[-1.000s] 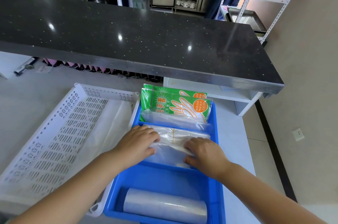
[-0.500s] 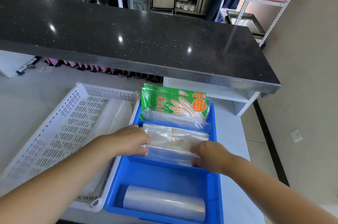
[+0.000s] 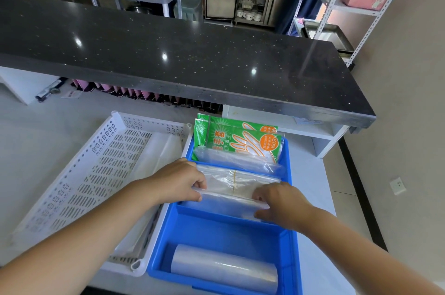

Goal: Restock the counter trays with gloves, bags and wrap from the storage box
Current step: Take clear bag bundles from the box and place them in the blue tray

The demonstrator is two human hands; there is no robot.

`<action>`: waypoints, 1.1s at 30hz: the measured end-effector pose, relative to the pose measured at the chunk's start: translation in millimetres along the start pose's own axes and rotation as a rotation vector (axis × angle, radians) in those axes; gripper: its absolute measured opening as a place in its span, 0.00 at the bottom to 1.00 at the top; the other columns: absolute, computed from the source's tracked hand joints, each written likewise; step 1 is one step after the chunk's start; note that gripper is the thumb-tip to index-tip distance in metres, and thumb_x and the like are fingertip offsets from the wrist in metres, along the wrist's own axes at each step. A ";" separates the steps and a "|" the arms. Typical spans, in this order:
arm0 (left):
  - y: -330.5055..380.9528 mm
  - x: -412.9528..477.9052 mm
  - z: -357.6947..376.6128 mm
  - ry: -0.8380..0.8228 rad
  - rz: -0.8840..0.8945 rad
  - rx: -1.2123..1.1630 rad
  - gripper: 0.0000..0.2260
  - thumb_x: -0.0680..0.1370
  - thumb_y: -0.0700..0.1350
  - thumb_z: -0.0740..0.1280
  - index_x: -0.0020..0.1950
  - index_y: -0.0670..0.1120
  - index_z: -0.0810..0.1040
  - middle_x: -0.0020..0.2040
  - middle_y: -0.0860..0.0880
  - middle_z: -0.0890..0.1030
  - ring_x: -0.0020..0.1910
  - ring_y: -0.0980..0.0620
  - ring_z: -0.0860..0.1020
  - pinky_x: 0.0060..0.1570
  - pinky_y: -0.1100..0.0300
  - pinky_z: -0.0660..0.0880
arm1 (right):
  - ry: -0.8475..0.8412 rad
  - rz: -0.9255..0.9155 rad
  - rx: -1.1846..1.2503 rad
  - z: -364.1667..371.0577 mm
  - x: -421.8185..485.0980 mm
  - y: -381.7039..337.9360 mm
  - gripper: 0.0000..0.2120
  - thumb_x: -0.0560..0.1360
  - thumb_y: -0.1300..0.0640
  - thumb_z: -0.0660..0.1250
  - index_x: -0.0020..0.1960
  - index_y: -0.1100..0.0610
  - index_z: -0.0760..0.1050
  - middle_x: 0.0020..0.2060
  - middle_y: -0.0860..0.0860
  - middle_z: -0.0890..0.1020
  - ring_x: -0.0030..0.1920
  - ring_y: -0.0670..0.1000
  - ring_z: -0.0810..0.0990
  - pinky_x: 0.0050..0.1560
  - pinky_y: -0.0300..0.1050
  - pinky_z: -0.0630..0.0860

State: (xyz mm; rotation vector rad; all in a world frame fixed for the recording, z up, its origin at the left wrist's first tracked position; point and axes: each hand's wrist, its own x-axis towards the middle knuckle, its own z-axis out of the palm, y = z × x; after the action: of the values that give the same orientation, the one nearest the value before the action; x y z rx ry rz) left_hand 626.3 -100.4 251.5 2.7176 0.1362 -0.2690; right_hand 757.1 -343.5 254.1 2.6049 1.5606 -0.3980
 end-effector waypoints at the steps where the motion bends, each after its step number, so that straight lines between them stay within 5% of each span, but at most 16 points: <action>1: 0.5 -0.8 0.9 0.023 0.006 -0.001 0.07 0.68 0.53 0.71 0.44 0.55 0.80 0.41 0.55 0.74 0.47 0.55 0.68 0.45 0.65 0.66 | 0.003 0.008 0.012 0.2 0.7 -1.7 0.15 0.73 0.44 0.65 0.57 0.49 0.75 0.53 0.51 0.82 0.52 0.55 0.78 0.52 0.46 0.76; 7: -0.9 -2.5 3.1 0.075 0.033 0.043 0.05 0.70 0.53 0.69 0.42 0.54 0.80 0.44 0.56 0.72 0.49 0.54 0.66 0.48 0.65 0.62 | -0.011 0.042 0.003 0.0 -0.4 0.9 0.15 0.74 0.46 0.63 0.59 0.49 0.74 0.54 0.52 0.81 0.54 0.56 0.76 0.55 0.46 0.73; 17: -2.3 3.6 0.4 -0.003 0.075 0.435 0.05 0.70 0.47 0.66 0.44 0.47 0.77 0.46 0.49 0.73 0.49 0.50 0.65 0.45 0.61 0.55 | 0.011 0.084 -0.088 5.6 -3.2 -4.1 0.12 0.74 0.51 0.61 0.57 0.53 0.69 0.53 0.53 0.81 0.53 0.56 0.76 0.56 0.44 0.66; 25: -3.0 11.0 -3.6 0.121 0.210 0.335 0.23 0.70 0.51 0.68 0.64 0.49 0.70 0.60 0.50 0.74 0.60 0.48 0.70 0.59 0.55 0.64 | 0.185 0.147 -0.059 4.7 6.4 -15.4 0.22 0.73 0.44 0.64 0.65 0.50 0.69 0.59 0.49 0.74 0.59 0.54 0.71 0.59 0.47 0.65; 33: -2.2 23.0 13.2 0.068 0.167 0.401 0.17 0.73 0.51 0.64 0.58 0.44 0.72 0.55 0.47 0.74 0.56 0.46 0.71 0.57 0.55 0.65 | 0.166 0.259 0.033 10.2 14.0 -19.7 0.24 0.74 0.44 0.63 0.68 0.51 0.66 0.62 0.49 0.72 0.61 0.53 0.69 0.63 0.46 0.64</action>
State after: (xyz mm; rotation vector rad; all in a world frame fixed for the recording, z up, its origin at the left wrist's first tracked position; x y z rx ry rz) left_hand 646.2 -102.5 234.0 3.1133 -0.1411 -0.1689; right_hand 744.3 -324.1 241.9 2.8808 1.2402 -0.1933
